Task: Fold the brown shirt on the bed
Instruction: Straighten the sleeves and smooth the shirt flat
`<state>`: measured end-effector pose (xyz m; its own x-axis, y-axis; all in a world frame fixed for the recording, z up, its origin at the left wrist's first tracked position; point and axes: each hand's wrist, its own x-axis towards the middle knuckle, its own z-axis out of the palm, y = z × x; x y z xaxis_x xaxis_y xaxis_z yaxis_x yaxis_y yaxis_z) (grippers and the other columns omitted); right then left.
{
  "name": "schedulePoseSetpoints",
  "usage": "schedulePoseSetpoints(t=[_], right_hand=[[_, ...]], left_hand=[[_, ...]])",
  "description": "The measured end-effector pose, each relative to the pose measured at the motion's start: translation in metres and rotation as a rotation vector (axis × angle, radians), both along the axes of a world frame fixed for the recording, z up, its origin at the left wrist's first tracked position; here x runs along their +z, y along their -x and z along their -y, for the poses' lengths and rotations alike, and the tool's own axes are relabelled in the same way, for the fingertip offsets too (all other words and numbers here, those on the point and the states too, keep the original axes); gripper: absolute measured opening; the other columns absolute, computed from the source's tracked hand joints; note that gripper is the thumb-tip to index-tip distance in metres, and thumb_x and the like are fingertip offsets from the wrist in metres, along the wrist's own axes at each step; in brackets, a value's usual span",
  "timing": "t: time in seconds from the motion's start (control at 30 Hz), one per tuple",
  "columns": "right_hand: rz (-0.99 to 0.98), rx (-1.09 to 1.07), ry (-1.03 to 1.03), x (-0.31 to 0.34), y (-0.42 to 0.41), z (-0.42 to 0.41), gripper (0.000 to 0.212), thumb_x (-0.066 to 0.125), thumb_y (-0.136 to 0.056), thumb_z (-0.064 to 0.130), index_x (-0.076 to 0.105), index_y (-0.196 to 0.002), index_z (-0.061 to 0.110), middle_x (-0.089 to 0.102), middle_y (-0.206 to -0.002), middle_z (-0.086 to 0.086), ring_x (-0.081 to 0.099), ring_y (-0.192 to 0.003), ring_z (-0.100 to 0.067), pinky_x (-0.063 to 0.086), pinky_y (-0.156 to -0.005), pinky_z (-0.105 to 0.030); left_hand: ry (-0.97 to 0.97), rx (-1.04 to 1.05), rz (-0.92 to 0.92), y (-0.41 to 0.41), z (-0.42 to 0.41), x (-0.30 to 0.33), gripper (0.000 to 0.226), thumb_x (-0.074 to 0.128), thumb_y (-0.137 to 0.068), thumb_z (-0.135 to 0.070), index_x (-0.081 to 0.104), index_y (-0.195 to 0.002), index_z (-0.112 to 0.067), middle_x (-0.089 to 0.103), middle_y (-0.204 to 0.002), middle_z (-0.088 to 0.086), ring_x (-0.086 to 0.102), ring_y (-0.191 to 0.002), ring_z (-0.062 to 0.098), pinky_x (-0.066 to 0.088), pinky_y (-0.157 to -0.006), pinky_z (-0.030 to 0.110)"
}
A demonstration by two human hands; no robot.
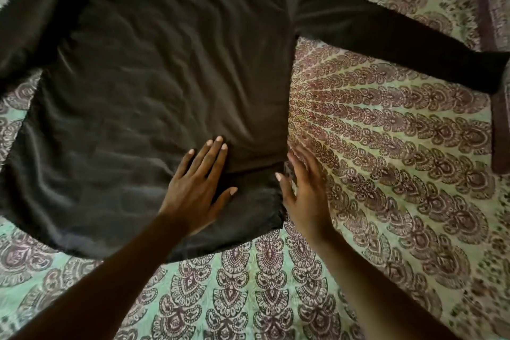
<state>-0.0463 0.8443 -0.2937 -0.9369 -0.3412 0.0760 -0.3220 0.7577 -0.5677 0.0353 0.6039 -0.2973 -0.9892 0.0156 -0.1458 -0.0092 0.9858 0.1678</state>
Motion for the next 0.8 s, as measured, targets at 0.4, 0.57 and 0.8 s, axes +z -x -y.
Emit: schedulePoseSetpoints(t=[0.4,0.57,0.8], right_hand=[[0.232,0.112,0.076,-0.005,-0.09,-0.016,0.04,0.078,-0.083,0.023,0.068,-0.121,0.013,0.038,-0.149,-0.006,0.049,-0.132,-0.023,0.058,-0.098,-0.04],[0.201,0.221,-0.012,-0.001,-0.082,-0.031,0.033,0.073,-0.09,0.003,0.071,-0.121,0.011,0.04,-0.153,-0.005,0.056,-0.131,-0.022,0.055,-0.104,-0.036],[0.208,0.219,-0.076,0.009,-0.086,-0.031,0.037,0.075,-0.076,-0.014,0.064,-0.101,0.011,0.032,-0.145,0.0,0.055,-0.129,-0.022,0.062,-0.089,-0.031]], left_hand=[[-0.039,0.032,0.002,-0.044,-0.027,0.008,0.072,0.031,-0.104,-0.055,0.025,-0.161,-0.012,0.016,-0.171,0.007,0.017,-0.158,0.022,0.024,-0.125,0.048],[-0.044,0.005,0.019,-0.052,-0.028,0.005,0.071,0.032,-0.103,-0.054,0.026,-0.161,-0.012,0.012,-0.172,0.006,0.014,-0.159,0.023,0.023,-0.126,0.047],[-0.05,-0.002,-0.004,-0.049,-0.025,0.006,0.07,0.035,-0.103,-0.053,0.029,-0.159,-0.012,0.015,-0.172,0.006,0.018,-0.158,0.023,0.023,-0.126,0.048]])
